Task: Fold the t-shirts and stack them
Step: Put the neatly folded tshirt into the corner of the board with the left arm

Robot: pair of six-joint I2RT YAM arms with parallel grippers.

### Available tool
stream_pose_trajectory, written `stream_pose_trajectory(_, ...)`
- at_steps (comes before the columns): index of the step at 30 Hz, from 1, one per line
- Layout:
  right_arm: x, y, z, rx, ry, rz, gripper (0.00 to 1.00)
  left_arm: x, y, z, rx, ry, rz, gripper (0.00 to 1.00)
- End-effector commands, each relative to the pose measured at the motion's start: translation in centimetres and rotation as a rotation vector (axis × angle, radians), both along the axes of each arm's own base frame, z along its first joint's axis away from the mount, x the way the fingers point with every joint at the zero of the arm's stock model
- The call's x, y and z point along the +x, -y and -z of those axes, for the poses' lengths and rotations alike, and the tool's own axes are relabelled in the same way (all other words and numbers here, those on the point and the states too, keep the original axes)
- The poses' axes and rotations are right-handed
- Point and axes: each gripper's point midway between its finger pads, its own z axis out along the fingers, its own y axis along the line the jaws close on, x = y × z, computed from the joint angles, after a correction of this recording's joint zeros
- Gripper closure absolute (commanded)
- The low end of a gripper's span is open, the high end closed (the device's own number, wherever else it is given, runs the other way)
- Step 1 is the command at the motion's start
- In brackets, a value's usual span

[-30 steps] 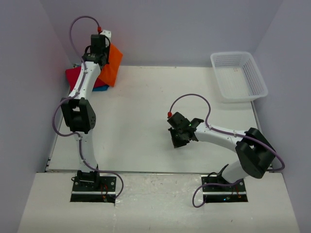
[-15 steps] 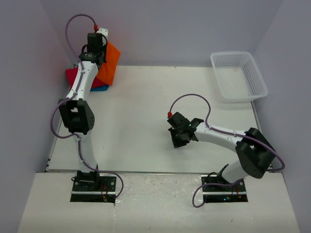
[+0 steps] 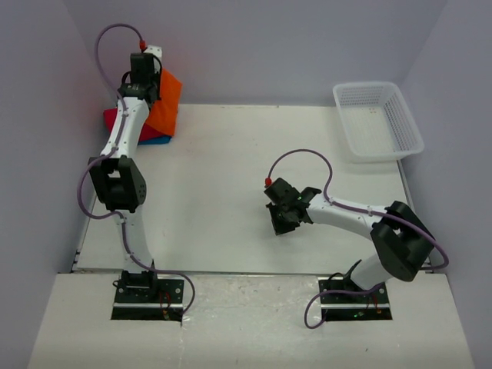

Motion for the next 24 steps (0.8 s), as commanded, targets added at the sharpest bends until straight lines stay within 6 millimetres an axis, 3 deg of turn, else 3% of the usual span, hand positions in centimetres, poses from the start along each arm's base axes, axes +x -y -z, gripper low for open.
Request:
stream_pose_trajectory(1, 0.6, -0.6, -0.5, 0.004, 0.019, 0.004, 1.0, 0.3, -1.7, -2.3, 0.035, 0.062, -0.036, 1.0)
stream_pose_trajectory(7, 0.5, -0.4, 0.2, -0.015, 0.001, 0.006, 1.0, 1.0, -2.1, 0.1, 0.034, 0.029, -0.043, 1.0)
stream_pose_trajectory(9, 0.5, -0.5, 0.2, -0.014, -0.002, 0.005, 1.0, 1.0, -3.7, 0.6, 0.037, 0.024, -0.069, 1.0)
stream_pose_trajectory(16, 0.6, -0.7, 0.2, -0.019, -0.012, 0.005, 1.0, 1.9, -5.7, 2.3, 0.068, 0.006, -0.111, 1.0)
stream_pose_trajectory(24, 0.8, -1.2, 0.6, -0.031, -0.033, -0.002, 1.0, 2.1, -8.3, 2.4, 0.089, 0.022, -0.158, 1.0)
